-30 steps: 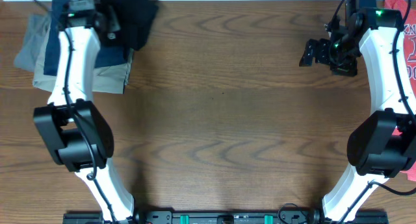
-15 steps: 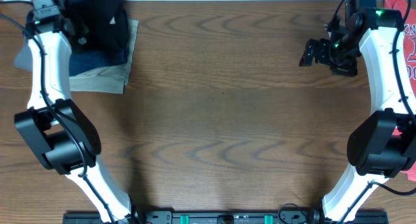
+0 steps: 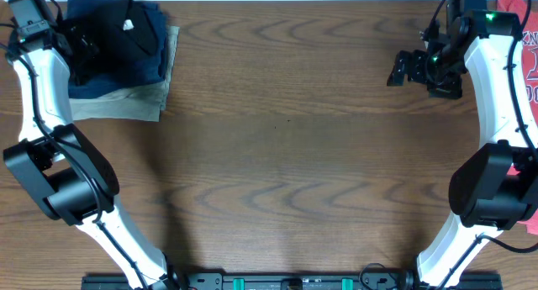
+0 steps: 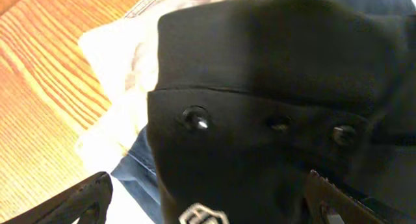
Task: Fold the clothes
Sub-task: 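Lower the polo onto the stack and open the left gripper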
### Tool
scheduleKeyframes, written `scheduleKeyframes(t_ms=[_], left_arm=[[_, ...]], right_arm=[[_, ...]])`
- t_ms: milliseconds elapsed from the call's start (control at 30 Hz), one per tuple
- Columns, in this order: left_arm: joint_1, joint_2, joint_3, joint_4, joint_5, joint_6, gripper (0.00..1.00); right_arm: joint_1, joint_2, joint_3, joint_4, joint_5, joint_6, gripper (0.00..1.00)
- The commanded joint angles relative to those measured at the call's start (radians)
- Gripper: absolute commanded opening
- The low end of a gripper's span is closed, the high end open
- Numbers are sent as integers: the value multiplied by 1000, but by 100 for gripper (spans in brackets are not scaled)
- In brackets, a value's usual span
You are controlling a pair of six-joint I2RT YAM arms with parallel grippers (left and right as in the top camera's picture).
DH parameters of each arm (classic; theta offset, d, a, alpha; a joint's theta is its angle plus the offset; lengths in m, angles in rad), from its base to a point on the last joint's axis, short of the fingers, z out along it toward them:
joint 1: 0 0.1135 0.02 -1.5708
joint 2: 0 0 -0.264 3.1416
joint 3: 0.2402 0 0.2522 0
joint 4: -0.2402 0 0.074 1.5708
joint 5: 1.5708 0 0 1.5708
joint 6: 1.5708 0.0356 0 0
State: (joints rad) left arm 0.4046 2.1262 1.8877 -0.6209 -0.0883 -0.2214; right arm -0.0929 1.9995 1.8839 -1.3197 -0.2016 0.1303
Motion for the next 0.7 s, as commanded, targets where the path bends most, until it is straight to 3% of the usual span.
scheduleKeyframes(t_ms=[0,67,167,200,267,367,667], left_arm=[[-17,-87,31,6,0,-6,94],[-26,-104,31,18,2,-6,86],[-35,-105,31,24,1,-6,63],[-37,-97,26,25,2,-6,49],[-37,-77,16,34,1,-6,38],[-34,-34,6,53,1,-5,33],[3,121,5,26,-3,-5,33]], right_arm=[[-11,-12,19,-1,3,14,99],[-11,-12,19,-1,3,14,99],[-11,-12,19,-1,3,14,99],[-11,-12,19,-1,3,14,99],[-11,-12,19,-1,3,14,99],[-11,-12,19,0,3,14,99],[-11,-12,19,-1,3,14,99]])
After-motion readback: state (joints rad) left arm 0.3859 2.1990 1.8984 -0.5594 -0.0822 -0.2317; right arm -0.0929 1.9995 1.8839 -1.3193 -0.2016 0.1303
